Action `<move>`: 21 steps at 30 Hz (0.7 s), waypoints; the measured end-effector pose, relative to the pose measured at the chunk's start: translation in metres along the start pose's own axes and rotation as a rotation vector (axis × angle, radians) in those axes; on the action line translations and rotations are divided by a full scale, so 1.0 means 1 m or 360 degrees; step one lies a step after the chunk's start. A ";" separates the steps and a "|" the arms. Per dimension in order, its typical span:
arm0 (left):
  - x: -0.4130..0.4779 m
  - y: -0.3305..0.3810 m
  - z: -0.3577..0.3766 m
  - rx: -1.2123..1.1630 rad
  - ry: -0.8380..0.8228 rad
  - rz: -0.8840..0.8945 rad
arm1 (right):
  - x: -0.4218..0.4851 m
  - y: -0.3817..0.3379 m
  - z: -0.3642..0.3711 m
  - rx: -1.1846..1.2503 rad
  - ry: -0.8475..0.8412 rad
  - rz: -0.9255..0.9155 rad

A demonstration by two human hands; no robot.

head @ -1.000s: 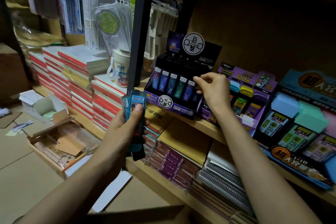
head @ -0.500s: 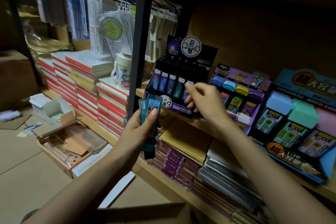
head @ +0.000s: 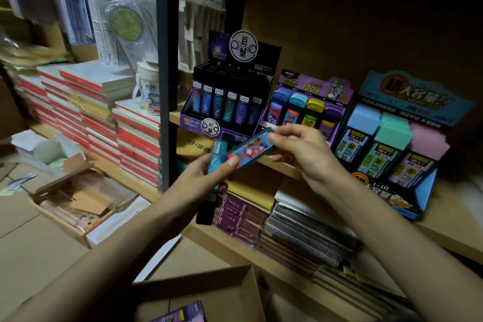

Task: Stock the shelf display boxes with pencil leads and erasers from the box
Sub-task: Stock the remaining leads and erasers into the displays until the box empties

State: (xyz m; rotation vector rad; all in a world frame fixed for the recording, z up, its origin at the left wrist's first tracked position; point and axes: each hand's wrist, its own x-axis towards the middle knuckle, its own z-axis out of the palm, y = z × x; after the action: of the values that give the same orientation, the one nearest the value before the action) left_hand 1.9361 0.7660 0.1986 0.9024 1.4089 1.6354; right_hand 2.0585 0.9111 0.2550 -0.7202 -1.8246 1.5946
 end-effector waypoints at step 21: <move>0.012 0.007 0.025 0.0046 0.0179 0.0250 | -0.020 -0.003 -0.002 -0.0472 -0.0479 -0.0169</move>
State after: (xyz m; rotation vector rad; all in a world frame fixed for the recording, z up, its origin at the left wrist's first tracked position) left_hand 1.9525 0.7867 0.2087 0.9718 1.4723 1.8111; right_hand 2.0736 0.8970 0.2563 -0.5174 -2.3109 1.4397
